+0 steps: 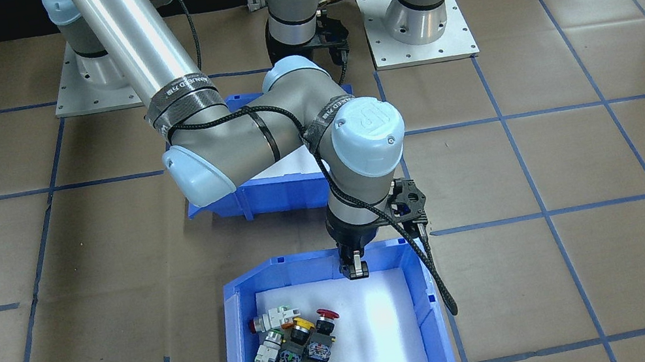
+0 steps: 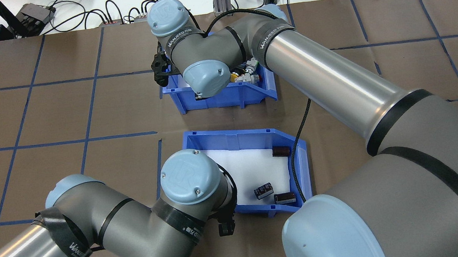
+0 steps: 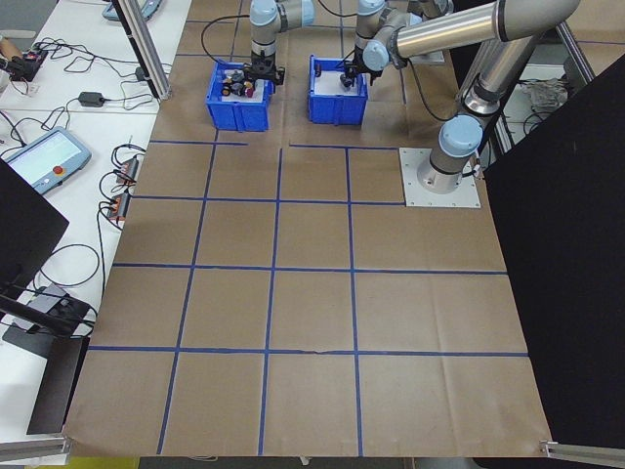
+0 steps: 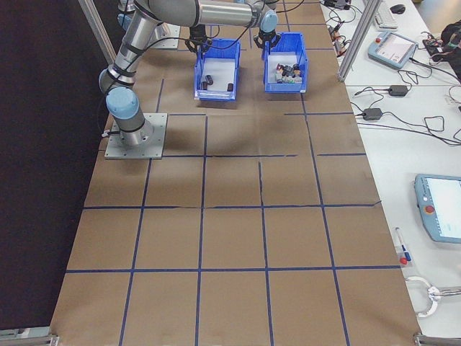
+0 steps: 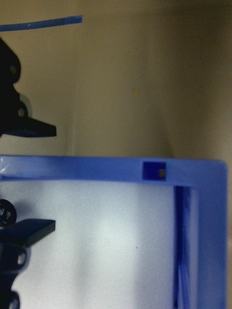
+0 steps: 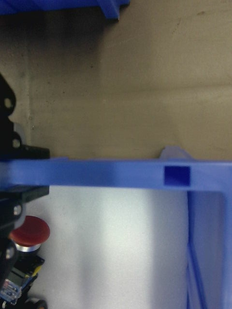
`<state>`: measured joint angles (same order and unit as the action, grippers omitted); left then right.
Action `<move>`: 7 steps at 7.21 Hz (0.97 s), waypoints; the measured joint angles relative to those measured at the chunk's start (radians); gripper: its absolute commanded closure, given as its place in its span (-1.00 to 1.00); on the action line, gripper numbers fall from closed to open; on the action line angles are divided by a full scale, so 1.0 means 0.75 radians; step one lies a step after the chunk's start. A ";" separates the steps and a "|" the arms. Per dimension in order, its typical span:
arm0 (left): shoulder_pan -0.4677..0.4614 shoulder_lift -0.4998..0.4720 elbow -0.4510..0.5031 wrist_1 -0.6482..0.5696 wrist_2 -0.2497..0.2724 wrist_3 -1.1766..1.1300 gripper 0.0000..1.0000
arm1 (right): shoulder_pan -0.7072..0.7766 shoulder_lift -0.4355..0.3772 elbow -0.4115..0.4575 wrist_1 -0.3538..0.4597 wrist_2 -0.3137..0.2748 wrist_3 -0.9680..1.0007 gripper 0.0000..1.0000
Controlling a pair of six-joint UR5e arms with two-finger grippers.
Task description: Place battery box in front
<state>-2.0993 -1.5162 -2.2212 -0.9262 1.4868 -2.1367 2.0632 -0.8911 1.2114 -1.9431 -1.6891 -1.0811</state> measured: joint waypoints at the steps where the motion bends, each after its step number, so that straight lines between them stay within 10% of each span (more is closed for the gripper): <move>1: -0.001 0.000 0.001 0.006 0.002 0.000 1.00 | -0.005 -0.014 -0.005 0.004 0.000 -0.006 1.00; 7: 0.131 0.068 0.032 0.008 0.024 0.146 1.00 | -0.301 -0.268 0.019 0.190 -0.028 -0.243 1.00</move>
<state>-2.0008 -1.4649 -2.1972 -0.9199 1.5050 -2.0272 1.8375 -1.0918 1.2256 -1.8008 -1.7102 -1.2635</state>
